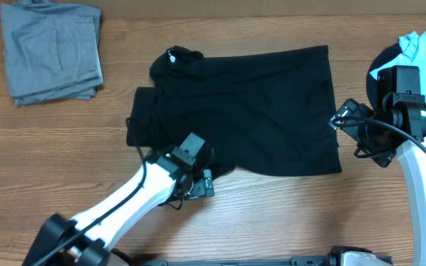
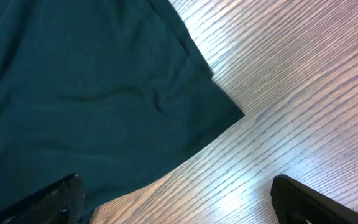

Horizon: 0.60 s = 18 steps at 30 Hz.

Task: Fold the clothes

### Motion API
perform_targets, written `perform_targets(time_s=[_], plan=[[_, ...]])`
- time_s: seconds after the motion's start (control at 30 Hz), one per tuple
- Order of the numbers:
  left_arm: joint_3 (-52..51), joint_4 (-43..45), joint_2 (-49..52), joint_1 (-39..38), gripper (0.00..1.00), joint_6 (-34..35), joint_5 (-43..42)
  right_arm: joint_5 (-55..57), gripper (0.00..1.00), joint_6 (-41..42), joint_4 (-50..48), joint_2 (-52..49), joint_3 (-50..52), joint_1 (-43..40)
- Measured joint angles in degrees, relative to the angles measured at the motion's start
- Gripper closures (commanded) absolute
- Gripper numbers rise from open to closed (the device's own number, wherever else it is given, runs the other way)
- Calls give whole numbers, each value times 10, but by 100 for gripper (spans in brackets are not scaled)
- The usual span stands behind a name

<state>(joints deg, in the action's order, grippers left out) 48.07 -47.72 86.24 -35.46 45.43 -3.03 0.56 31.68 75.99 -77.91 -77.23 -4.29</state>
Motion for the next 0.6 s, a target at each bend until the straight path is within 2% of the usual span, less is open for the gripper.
perform_targets(time_s=[0.2,0.33,0.43,0.57,0.6], plan=[[-1,17,56,0,4,-9,-15,-2,0,0,3,0,0,0],[-1,31,61,0,8,-15,-15,-2,0,0,5,0,0,0],[-1,36,61,0,20,-20,-12,-2,0,0,5,0,0,0],[-1,38,61,3,48,-29,-6,-3,0,0,4,0,0,0],[-1,38,61,4,61,-26,-4,-3,0,0,5,0,0,0]])
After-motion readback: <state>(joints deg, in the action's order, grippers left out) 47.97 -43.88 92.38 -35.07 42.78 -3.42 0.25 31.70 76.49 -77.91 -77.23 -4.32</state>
